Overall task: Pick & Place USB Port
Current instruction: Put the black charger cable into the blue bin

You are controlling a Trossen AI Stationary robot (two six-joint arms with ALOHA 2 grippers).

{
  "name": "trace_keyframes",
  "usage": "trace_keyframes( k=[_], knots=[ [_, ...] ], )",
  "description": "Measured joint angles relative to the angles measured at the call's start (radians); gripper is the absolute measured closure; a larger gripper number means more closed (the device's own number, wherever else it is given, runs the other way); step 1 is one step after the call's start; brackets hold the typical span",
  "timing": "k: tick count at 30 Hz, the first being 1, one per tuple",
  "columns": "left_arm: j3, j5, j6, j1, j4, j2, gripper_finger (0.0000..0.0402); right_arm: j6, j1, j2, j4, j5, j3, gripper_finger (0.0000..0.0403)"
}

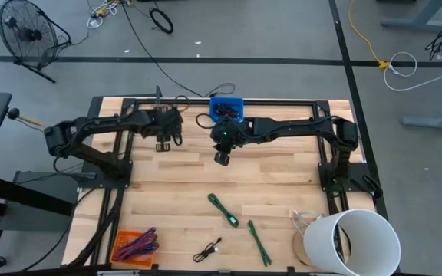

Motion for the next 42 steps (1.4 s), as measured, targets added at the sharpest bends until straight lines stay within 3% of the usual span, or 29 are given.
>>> trace_keyframes(
  k=[3,10,16,23,30,33,38,42],
  knots=[
    [0.000,0.077,0.172,0.037,0.027,0.004,0.0244,-0.018,0.000,-0.012,-0.004,0.031,0.000,0.0298],
    [0.001,0.115,0.482,0.078,0.118,0.012,0.0244,-0.058,-0.014,-0.031,-0.017,0.072,0.000,0.0298],
    [0.001,0.184,0.483,0.135,0.100,0.072,0.0244,-0.060,-0.020,-0.043,-0.017,0.073,0.000,0.0298],
    [0.001,0.191,0.529,0.150,0.102,0.190,0.0244,-0.087,-0.009,-0.044,0.011,0.071,0.000,0.0298],
    [0.004,0.068,0.591,0.169,0.194,0.284,0.0244,-0.089,-0.010,-0.045,0.048,0.065,0.000,0.0298],
    [0.013,0.092,0.598,0.178,0.221,0.283,0.0244,-0.089,-0.010,-0.045,0.051,0.064,0.000,0.0298],
    [0.085,0.051,0.585,0.176,0.150,0.282,0.0244,-0.088,-0.009,-0.045,0.055,0.064,0.000,0.0298],
    [0.133,0.142,0.592,0.183,0.152,0.282,0.0245,-0.090,-0.010,-0.045,0.059,0.064,0.000,0.0298]
  ],
)
